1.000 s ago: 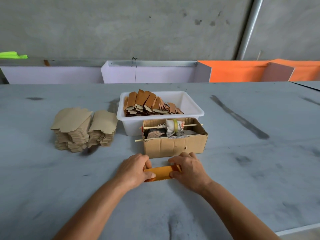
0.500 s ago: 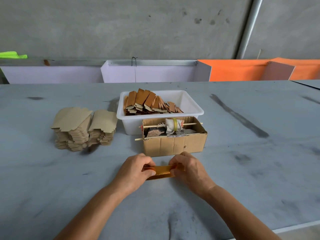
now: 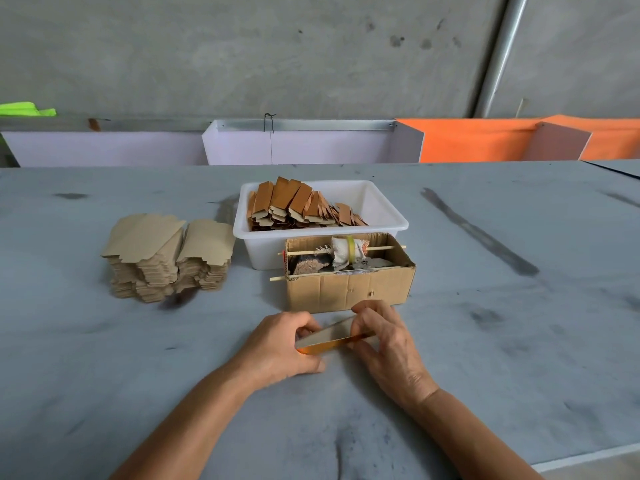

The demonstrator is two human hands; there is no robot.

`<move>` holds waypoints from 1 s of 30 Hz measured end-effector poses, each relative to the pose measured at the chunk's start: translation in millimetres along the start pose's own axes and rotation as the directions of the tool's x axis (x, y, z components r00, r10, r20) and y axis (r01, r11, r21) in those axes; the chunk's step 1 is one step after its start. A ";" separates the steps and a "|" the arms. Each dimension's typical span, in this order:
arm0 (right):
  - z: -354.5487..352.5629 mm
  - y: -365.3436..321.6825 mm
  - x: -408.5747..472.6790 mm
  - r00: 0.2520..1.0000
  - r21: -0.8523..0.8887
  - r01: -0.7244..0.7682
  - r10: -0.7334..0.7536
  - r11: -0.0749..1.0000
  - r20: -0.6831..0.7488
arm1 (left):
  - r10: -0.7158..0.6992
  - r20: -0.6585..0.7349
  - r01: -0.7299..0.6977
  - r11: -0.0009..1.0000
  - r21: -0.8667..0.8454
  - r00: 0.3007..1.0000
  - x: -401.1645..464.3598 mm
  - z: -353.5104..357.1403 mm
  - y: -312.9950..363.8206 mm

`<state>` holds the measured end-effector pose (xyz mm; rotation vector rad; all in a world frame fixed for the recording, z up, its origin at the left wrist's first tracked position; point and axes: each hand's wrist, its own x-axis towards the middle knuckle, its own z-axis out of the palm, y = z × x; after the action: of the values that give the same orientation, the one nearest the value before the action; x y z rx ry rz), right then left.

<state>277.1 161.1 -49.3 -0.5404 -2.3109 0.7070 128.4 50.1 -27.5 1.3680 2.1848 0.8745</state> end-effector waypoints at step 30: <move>7.4 -26.2 -12.6 0.909 0.695 -0.250 0.410 0.675 -0.071 | -0.200 0.198 0.281 0.669 -0.688 0.960 -3.4 -0.4 20.4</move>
<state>275.9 131.6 -43.9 -0.6512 -1.5797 1.5015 142.7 53.5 -12.9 0.6910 1.5953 1.3169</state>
